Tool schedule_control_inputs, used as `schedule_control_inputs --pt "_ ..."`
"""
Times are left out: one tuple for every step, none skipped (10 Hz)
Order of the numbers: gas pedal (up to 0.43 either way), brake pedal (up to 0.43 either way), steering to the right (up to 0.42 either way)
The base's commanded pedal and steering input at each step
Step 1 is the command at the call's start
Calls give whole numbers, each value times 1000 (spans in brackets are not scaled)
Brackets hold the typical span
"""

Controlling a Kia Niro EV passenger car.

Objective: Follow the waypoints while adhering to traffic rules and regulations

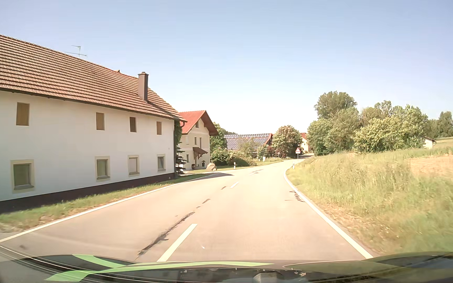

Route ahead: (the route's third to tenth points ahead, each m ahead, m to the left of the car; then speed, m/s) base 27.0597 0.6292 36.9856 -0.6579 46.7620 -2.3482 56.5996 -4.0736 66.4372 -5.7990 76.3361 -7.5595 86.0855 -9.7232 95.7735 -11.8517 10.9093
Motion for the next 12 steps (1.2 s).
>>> schedule_control_inputs --pt "8 0 14" --pt "8 0 16" --pt "8 0 18" --pt "20 0 18" --pt "20 0 18" --pt "20 0 18" --pt "28 0 18" --pt "28 0 18" --pt "28 0 18" --pt "39 0 18" --pt "39 0 18" --pt "39 0 18"
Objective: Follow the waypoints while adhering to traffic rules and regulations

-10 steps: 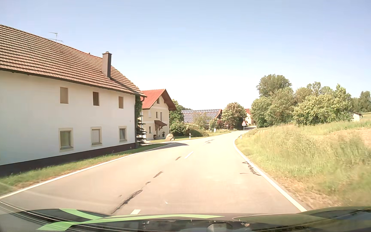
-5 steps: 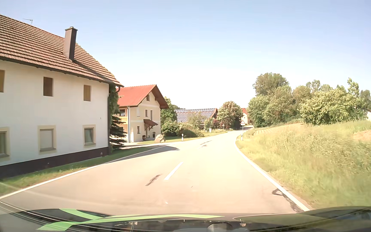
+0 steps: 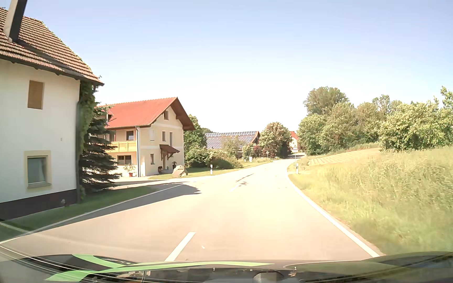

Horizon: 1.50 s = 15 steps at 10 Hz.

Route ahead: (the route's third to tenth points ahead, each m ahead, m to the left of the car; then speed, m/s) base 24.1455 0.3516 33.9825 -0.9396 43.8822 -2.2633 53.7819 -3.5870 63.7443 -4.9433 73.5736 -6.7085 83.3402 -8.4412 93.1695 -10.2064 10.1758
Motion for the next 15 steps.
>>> schedule_control_inputs --pt "39 0 18" --pt "47 0 18" --pt "47 0 19" --pt "59 0 24" --pt "59 0 27" --pt "59 0 27" --pt "59 0 27" --pt "67 0 25" --pt "79 0 25" --pt "79 0 24" --pt "79 0 23" --pt "98 0 21" --pt "98 0 18" --pt "98 0 17" --pt "98 0 17"
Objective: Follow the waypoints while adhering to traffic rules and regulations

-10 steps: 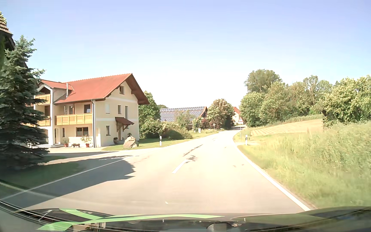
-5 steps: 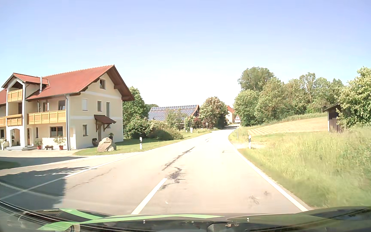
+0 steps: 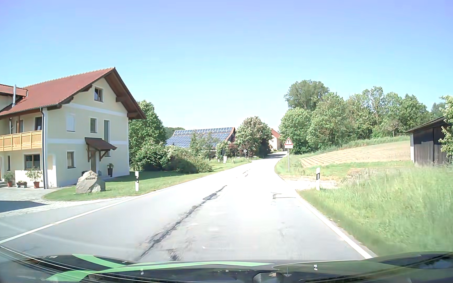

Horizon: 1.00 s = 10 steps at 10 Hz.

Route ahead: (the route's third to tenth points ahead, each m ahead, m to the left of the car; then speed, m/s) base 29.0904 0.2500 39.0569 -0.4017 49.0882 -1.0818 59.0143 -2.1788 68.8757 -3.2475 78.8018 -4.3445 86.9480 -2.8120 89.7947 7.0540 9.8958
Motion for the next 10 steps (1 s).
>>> schedule_control_inputs --pt "98 0 15" --pt "98 0 13" --pt "98 0 11" --pt "98 0 11" --pt "98 0 10" --pt "98 0 10" --pt "98 0 10" --pt "98 0 10" --pt "98 0 10" --pt "98 0 10"
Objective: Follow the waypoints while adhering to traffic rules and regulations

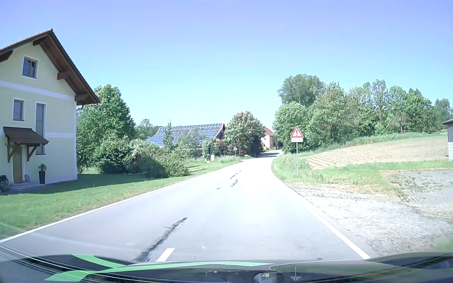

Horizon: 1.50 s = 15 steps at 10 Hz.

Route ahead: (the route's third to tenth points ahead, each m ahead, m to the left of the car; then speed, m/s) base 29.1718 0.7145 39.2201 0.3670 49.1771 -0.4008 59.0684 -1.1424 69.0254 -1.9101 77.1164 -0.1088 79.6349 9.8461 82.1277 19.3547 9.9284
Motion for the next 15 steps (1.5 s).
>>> schedule_control_inputs --pt "98 0 9" --pt "98 0 9" --pt "98 0 9" --pt "98 0 8" --pt "98 0 8" --pt "98 0 8" --pt "98 0 8" --pt "98 0 8" --pt "98 0 7" --pt "98 0 8" --pt "98 0 7" --pt "98 0 8" --pt "98 0 7" --pt "98 0 7" --pt "98 0 7"
